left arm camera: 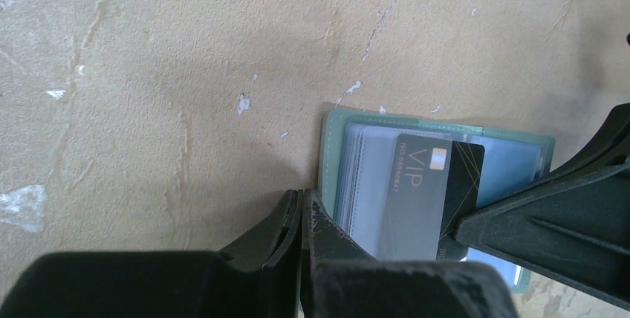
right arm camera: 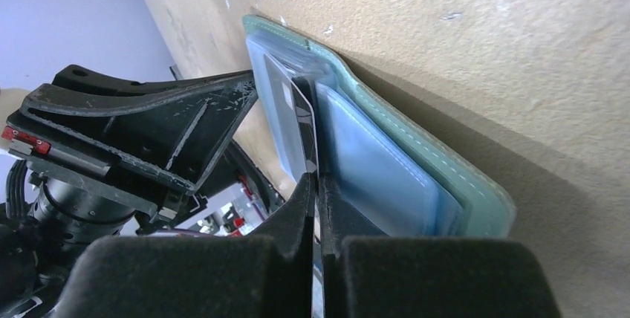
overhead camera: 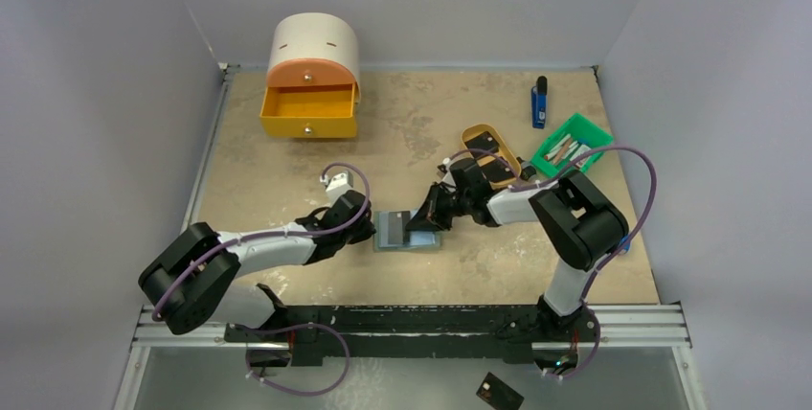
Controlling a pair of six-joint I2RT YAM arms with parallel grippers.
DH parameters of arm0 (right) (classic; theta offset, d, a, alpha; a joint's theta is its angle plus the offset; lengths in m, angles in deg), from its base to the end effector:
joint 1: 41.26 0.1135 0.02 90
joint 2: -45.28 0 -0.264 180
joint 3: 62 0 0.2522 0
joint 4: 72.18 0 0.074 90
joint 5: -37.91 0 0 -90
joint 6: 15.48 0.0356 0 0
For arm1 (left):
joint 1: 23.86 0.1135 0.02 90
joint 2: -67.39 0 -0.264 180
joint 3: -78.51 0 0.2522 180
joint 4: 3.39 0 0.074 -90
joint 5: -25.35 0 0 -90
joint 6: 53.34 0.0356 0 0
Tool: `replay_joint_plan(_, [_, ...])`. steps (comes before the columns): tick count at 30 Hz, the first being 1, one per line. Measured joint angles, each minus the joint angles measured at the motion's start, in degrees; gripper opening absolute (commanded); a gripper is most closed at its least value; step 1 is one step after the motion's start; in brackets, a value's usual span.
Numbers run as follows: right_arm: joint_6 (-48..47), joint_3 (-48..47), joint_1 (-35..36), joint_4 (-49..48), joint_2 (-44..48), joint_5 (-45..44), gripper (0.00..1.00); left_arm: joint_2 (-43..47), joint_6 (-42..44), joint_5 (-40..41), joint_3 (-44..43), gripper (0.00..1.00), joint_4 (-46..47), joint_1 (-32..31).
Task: Put the credit cards into the card holder
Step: Insert the credit card into the card holder.
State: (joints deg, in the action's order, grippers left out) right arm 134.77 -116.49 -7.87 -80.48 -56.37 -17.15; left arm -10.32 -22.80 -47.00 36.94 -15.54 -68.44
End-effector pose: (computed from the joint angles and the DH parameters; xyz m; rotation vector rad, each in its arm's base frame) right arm 0.2603 0.1960 0.1224 0.2202 2.5867 1.4486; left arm 0.1780 -0.1603 0.1421 -0.4545 2.3770 -0.4946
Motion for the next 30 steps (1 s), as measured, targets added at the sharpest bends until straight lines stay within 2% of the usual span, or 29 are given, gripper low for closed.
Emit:
replay_joint_plan(5, [0.1, -0.7, 1.4, -0.3, -0.1, -0.4, 0.01, 0.1, 0.0, -0.2, 0.1, 0.0, 0.2, 0.0])
replay_joint_plan(11, [-1.2, -1.6, 1.9, 1.1, 0.1, -0.9, 0.27, 0.1, 0.0, -0.5, 0.1, 0.0, 0.2, 0.0])
replay_joint_plan(17, [-2.2, -1.6, 1.9, 3.1, 0.2, -1.0, 0.4, 0.1, 0.0, -1.0, 0.1, 0.0, 0.2, 0.0])
replay_joint_plan(21, [-2.5, -2.0, 1.9, 3.5, 0.2, -1.0, 0.44, 0.1, 0.0, -1.0, 0.1, 0.0, 0.2, 0.0])
replay_joint_plan(30, [-4.5, -5.3, 2.4, 6.2, 0.1, -0.9, 0.43, 0.0, 0.0, -1.8, 0.1, 0.0, 0.5, 0.0])
